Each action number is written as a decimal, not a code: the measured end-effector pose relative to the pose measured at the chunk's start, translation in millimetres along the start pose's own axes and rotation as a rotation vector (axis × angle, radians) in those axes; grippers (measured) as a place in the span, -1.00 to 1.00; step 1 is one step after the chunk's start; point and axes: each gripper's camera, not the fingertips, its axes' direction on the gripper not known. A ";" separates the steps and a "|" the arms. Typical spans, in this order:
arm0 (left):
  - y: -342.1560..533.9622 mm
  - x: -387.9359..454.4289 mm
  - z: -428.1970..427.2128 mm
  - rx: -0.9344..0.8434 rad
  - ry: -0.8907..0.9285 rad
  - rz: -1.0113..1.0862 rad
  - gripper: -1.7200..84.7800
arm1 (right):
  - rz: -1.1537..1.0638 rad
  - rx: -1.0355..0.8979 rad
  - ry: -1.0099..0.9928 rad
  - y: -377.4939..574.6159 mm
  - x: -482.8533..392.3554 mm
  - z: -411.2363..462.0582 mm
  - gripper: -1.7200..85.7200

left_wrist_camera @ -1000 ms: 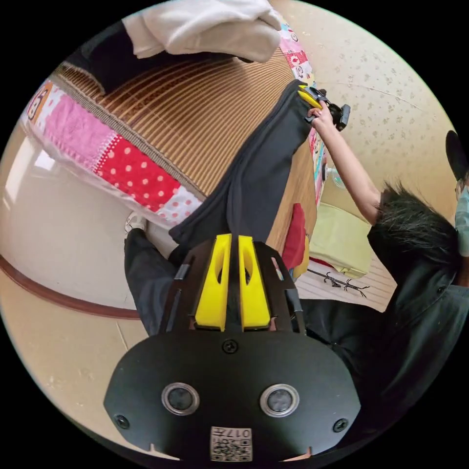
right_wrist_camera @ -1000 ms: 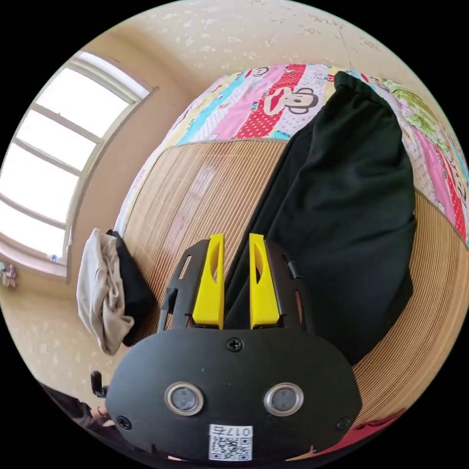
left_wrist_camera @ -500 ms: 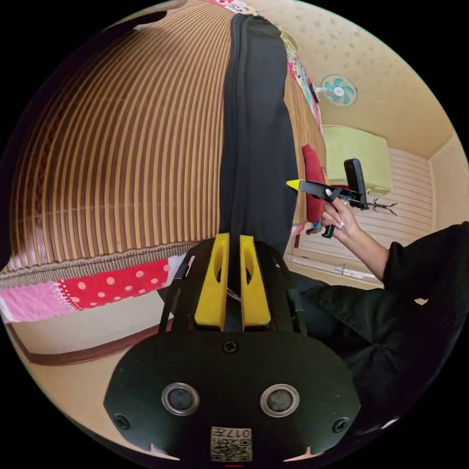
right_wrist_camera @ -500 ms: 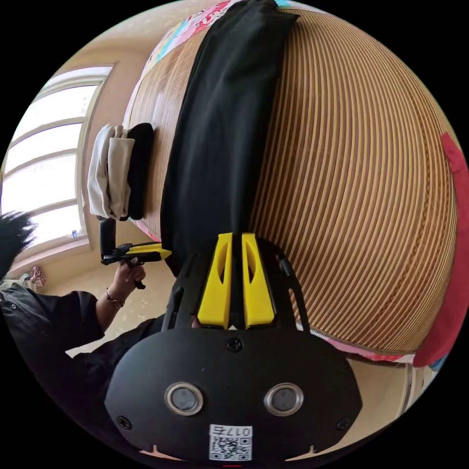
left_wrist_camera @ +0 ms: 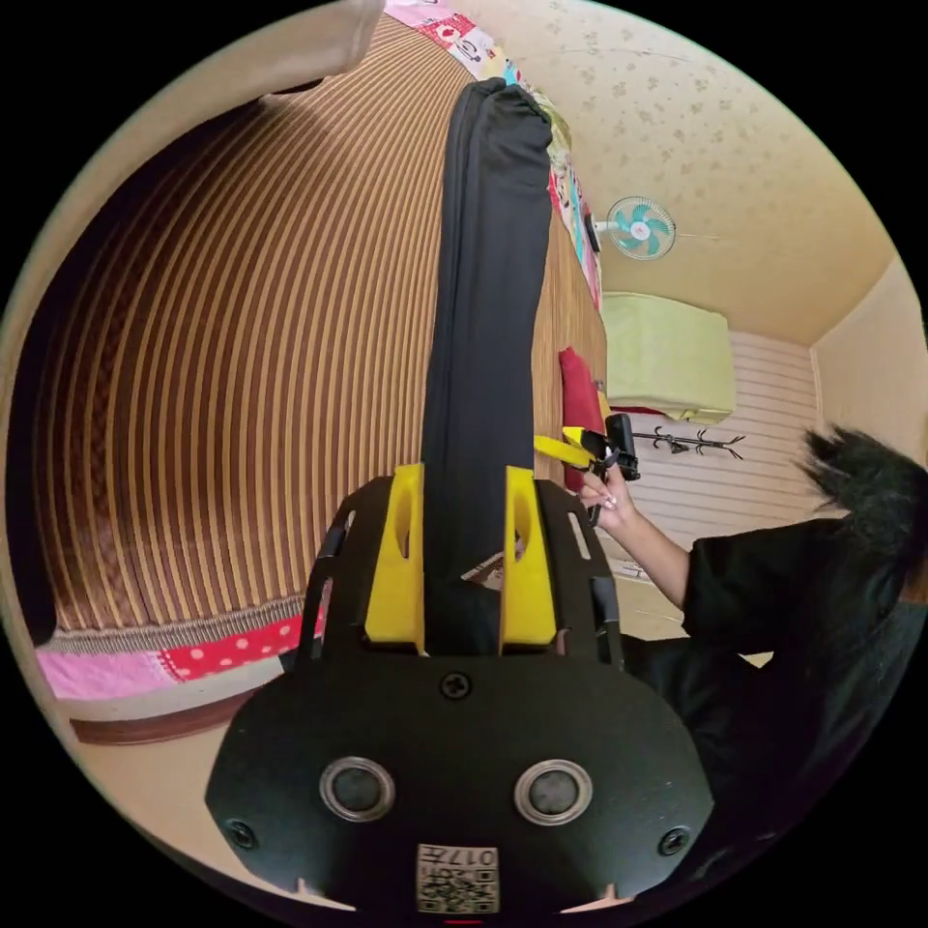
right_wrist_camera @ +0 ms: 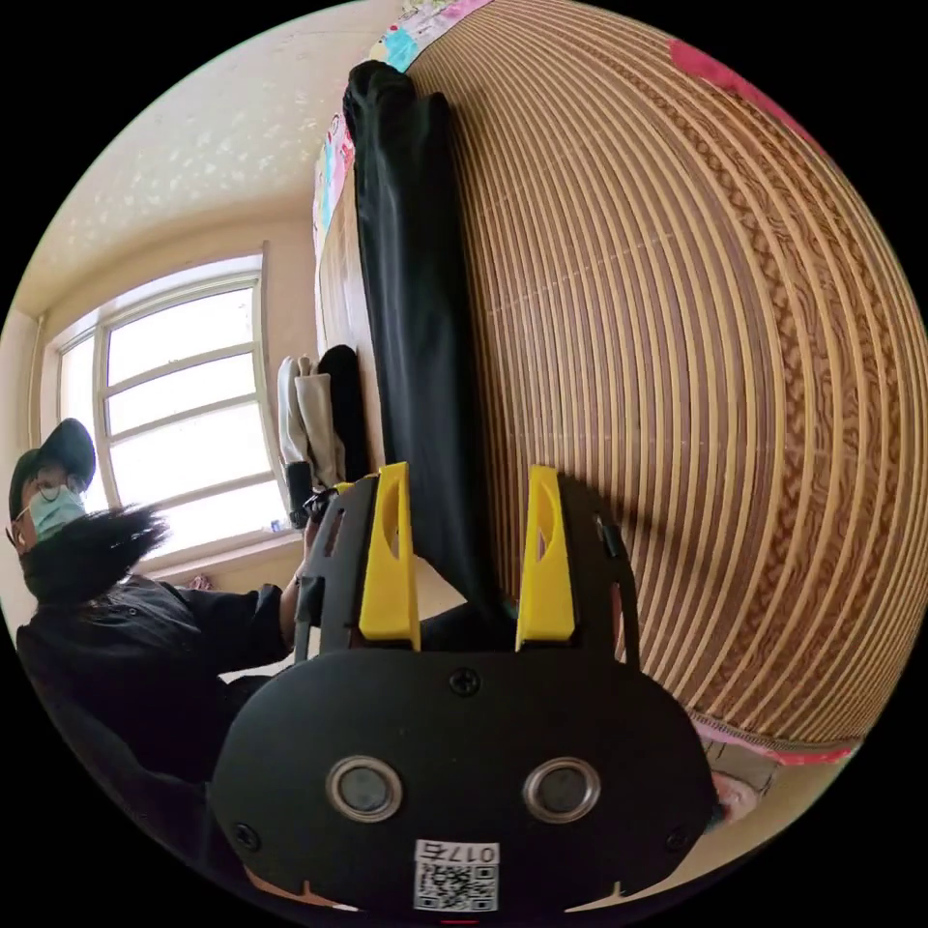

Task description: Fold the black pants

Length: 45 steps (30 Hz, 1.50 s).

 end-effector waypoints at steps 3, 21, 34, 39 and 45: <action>-42.4 -4.4 32.1 -0.167 0.011 -0.056 -0.77 | -0.033 -0.096 -0.138 -43.1 16.6 21.7 -0.77; 106.6 393.0 -210.3 0.199 0.572 1.020 -0.86 | -1.069 0.191 -0.389 128.5 -336.1 -207.7 -0.95; -54.6 399.7 -159.7 0.304 0.178 0.598 -0.86 | -0.559 0.225 0.121 -90.8 -351.2 -218.5 -0.96; -48.9 326.2 -62.7 0.158 -0.147 0.511 -0.85 | -0.491 0.168 0.447 -95.1 -288.8 -141.0 -0.93; 36.1 163.7 75.4 -0.326 -0.067 -0.004 -0.71 | 0.018 -0.177 0.393 -17.6 -88.4 -27.2 -0.80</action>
